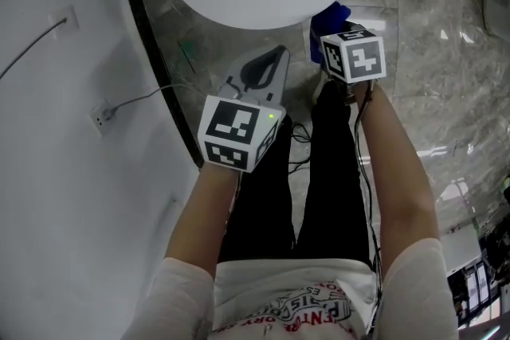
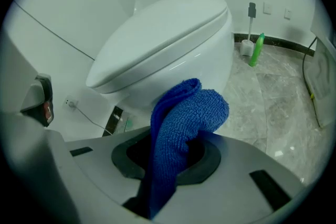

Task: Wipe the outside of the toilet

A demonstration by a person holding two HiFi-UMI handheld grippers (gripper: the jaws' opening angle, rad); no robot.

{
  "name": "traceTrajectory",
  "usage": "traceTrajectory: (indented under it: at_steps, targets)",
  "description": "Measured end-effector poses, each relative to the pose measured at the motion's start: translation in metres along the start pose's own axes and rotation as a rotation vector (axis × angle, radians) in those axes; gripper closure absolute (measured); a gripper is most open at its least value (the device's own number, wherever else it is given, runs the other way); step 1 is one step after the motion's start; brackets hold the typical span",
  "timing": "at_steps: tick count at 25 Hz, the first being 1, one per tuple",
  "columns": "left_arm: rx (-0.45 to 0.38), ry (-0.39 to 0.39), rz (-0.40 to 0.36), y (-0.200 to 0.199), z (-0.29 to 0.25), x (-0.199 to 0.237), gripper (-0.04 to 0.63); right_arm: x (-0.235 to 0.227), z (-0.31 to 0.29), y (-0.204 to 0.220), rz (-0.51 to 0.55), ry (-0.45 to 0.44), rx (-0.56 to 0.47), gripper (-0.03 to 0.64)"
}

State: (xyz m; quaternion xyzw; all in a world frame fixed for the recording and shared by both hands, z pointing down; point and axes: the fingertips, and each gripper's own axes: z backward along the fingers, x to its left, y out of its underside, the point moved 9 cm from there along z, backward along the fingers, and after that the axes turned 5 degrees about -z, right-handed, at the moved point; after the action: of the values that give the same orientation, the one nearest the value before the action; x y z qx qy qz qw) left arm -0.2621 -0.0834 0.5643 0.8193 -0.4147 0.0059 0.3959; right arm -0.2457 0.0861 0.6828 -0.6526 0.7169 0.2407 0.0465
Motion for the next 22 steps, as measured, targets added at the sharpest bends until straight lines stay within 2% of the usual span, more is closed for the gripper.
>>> traceTrajectory:
  at_steps: [4, 10, 17, 22]
  targets:
    - [0.001, -0.021, 0.077, 0.036, 0.033, 0.023, 0.588, 0.027, -0.011, 0.01, -0.052, 0.05, -0.016, 0.545]
    - [-0.002, -0.074, 0.16, 0.077, 0.066, 0.049, 0.588, 0.068, -0.031, 0.021, -0.083, 0.025, -0.005, 0.545]
    - [0.007, -0.122, 0.247, 0.113, 0.091, 0.057, 0.588, 0.12, -0.052, 0.024, -0.027, -0.084, 0.025, 0.545]
    - [-0.003, -0.155, 0.25, 0.108, 0.112, 0.053, 0.588, 0.153, -0.037, 0.011, 0.024, -0.185, -0.001, 0.545]
